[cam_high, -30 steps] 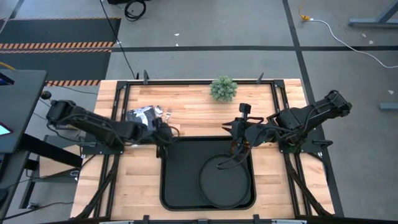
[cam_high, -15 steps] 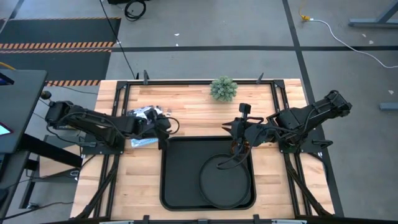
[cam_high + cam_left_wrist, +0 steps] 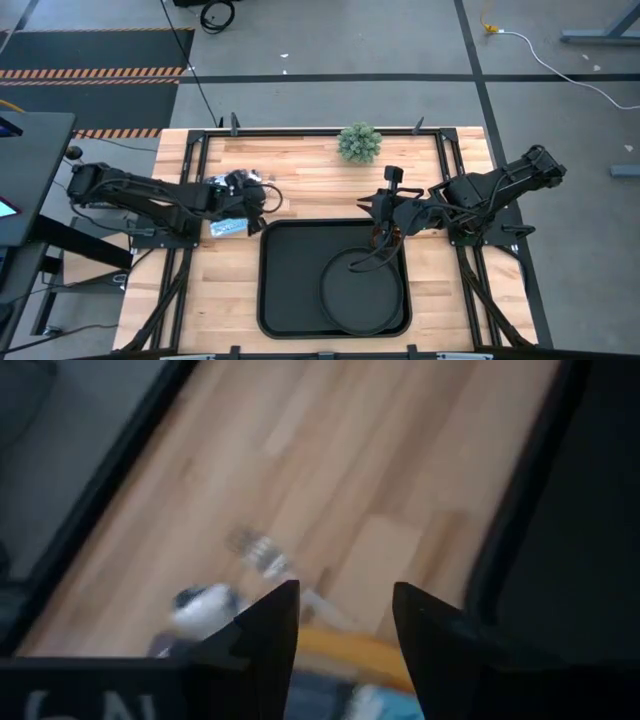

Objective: Pick and place plate/cup/fork/spoon on tray
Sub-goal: Put the orange fork to the left side of the black plate on the black serving tray

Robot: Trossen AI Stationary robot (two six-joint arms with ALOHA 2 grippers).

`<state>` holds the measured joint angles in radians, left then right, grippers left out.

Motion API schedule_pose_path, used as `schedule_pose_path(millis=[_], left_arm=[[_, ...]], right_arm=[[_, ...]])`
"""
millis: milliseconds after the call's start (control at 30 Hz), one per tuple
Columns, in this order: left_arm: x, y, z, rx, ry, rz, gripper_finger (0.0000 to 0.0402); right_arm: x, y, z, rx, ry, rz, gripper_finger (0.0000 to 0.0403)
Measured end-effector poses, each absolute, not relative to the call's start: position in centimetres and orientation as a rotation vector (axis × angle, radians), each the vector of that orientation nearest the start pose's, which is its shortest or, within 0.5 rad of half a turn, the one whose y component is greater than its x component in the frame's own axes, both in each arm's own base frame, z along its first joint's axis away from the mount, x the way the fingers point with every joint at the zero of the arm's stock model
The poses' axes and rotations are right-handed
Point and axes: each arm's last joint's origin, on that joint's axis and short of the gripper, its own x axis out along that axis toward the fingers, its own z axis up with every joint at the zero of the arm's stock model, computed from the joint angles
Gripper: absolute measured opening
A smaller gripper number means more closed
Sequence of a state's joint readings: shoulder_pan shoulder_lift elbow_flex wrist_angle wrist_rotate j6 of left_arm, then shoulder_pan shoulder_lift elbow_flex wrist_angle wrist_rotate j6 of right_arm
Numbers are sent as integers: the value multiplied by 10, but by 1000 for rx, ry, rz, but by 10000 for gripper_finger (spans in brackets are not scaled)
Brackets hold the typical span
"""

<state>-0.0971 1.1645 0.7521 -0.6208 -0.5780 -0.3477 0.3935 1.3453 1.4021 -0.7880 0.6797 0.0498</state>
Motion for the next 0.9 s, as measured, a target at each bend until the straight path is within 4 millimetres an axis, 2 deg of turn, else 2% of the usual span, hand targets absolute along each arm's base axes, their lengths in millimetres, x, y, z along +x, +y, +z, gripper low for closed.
schedule_pose_path(millis=[133,300,633,900], left_arm=[[199,0,235,14,817,631,167],[185,11,230,-31,797,683,167],[185,34,210,-259,844,703,167],[187,51,197,-330,947,697,167]], right_arm=[[256,87,374,-325,621,-287,52],[256,87,375,-321,615,-287,52],[257,87,375,-316,616,-270,52],[257,87,375,-333,619,-266,52]])
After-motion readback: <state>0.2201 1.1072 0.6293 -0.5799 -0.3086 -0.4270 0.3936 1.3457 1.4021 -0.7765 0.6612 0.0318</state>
